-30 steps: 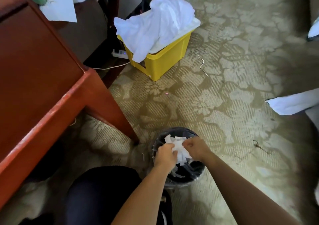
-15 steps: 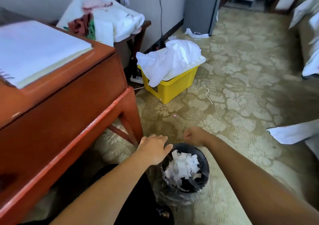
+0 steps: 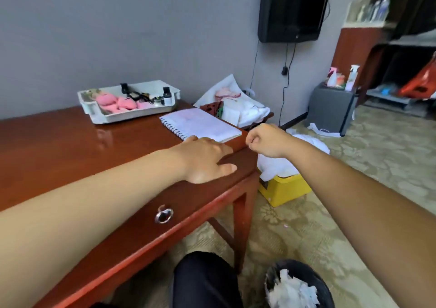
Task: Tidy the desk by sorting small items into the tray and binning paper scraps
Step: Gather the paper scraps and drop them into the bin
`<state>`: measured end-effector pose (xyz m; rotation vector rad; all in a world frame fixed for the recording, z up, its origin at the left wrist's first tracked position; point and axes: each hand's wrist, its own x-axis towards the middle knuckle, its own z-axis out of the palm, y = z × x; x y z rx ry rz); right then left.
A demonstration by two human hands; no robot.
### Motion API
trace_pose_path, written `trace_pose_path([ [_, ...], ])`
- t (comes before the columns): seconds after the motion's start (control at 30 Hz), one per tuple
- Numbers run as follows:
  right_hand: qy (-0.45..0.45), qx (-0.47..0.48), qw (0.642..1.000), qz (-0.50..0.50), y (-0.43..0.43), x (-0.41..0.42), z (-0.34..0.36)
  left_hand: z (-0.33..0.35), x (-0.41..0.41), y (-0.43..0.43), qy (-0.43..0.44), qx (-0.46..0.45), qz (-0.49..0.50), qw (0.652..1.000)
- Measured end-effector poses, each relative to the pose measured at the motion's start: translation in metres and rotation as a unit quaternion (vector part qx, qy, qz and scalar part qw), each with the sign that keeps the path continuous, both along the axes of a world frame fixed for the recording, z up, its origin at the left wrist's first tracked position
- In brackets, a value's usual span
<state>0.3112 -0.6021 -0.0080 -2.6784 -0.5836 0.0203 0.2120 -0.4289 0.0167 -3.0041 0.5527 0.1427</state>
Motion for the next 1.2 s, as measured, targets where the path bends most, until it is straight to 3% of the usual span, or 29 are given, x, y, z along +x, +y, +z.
trace_pose_path([
  [0.37, -0.058, -0.028, 0.980, 0.190, 0.202, -0.053, 0.062, 0.051, -0.090, 0.152, -0.033, 0.072, 0.177, 0.981],
  [0.6, -0.022, -0.048, 0.947, 0.318, 0.346, -0.112, 0.049, 0.039, -0.178, 0.268, -0.016, 0.053, 0.343, 0.938],
  [0.83, -0.003, -0.063, 0.902, 0.427, 0.452, -0.177, 0.020, 0.010, -0.272, 0.355, 0.025, 0.019, 0.507, 0.861],
  [0.97, -0.009, -0.064, 0.879, 0.472, 0.522, -0.225, 0.004, -0.015, -0.332, 0.414, 0.006, 0.002, 0.612, 0.791],
  [1.1, -0.045, -0.030, 0.883, 0.467, 0.567, -0.259, -0.012, -0.040, -0.370, 0.458, -0.096, -0.079, 0.683, 0.720],
  [1.2, -0.066, 0.040, 0.897, 0.435, 0.593, -0.274, -0.026, -0.051, -0.381, 0.484, -0.197, -0.075, 0.704, 0.678],
])
